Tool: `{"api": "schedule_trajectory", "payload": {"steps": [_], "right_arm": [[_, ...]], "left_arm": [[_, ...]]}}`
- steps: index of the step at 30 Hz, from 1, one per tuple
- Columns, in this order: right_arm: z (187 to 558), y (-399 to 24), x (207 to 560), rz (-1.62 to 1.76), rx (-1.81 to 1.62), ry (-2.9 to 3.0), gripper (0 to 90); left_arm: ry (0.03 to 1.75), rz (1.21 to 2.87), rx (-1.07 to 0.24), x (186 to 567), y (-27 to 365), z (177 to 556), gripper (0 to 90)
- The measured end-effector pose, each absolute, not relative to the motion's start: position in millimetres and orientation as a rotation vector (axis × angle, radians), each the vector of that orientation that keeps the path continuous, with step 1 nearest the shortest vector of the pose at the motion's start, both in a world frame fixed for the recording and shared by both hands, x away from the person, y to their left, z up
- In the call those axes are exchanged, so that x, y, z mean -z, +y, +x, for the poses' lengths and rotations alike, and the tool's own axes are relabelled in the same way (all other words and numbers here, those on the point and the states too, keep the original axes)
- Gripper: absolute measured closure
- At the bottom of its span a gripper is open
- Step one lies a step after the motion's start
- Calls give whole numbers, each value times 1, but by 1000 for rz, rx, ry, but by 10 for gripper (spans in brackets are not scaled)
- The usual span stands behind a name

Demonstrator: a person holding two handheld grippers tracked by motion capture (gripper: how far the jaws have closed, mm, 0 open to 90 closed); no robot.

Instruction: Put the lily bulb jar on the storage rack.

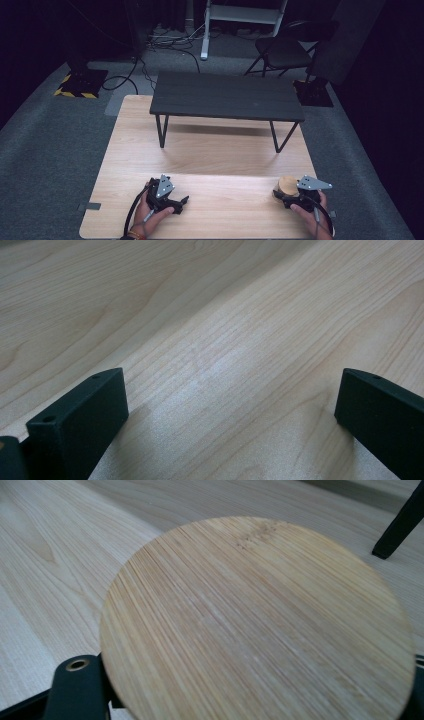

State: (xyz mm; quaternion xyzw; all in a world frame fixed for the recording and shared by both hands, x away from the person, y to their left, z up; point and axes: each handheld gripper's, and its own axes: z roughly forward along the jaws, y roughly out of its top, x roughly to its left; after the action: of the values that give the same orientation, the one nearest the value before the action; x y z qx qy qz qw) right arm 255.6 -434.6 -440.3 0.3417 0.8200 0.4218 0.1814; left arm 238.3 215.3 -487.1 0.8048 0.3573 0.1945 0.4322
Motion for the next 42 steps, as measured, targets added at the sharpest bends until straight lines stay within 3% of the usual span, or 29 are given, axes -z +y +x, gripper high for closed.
{"api": "schedule_trajectory", "payload": {"steps": [7, 23, 42], "right_arm": [[256, -430, 422, 919, -1216, 2306, 248], [291, -399, 317, 832, -1220, 2292, 249], [361, -345, 230, 811, -1229, 2276, 249]], "left_arm": [[891, 2006, -485, 487, 215, 238, 5], [891, 2006, -484, 487, 215, 238, 5], [891, 2006, -484, 487, 215, 238, 5]]}}
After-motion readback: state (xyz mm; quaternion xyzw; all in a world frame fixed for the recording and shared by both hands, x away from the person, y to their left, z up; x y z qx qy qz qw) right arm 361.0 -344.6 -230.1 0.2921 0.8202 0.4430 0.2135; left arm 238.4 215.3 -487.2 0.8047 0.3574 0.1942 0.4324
